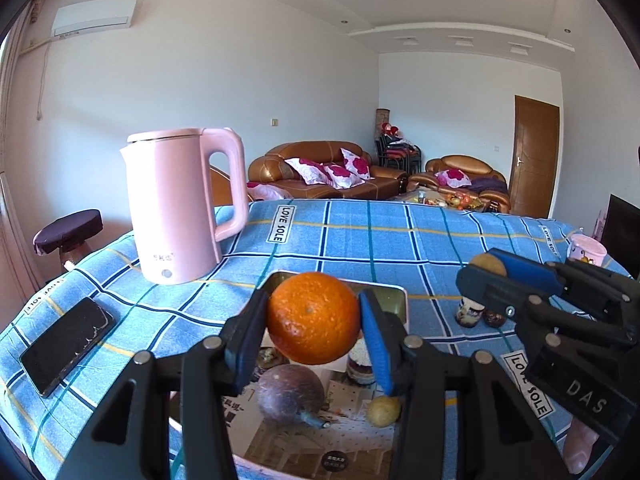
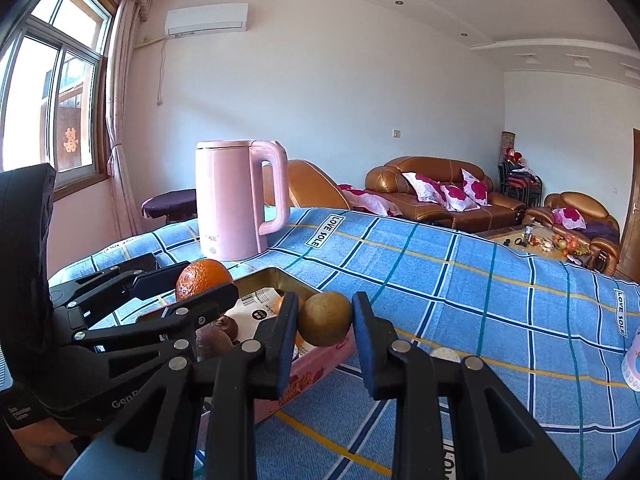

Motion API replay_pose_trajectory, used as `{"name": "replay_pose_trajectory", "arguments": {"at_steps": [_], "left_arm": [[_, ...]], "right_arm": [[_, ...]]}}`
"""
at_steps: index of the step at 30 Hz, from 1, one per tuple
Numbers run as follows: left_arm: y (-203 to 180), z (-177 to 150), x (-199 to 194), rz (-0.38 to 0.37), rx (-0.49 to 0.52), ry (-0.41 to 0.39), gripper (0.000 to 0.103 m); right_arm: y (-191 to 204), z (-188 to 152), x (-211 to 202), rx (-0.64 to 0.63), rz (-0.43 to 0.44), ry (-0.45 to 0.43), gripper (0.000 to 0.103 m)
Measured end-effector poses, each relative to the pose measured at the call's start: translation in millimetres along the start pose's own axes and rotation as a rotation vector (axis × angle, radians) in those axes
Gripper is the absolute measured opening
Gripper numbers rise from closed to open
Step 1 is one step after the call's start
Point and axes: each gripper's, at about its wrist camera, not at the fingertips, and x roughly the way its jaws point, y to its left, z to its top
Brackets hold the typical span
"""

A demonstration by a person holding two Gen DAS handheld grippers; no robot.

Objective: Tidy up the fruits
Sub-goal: 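Carry the orange over the tin with the left tool while the right carries the yellow-brown fruit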

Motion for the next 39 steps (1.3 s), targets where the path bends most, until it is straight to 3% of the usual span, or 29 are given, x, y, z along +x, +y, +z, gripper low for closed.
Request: {"name": "replay_pose_trajectory", "arguments": {"at_steps": [20,39], "left_arm": [[47.6,-10.1,4.3,0.09,-0.037,0.039,0.048],[59.2,-23.1,15.0,0.114,-0.016,0.106,0.048]], "right_arm": [[32.9,0.6,20.9,-0.034,0.064,0.026,0.029],[55.4,-12.3,46.0,-0.057,0.114,0.117,0.029]]}}
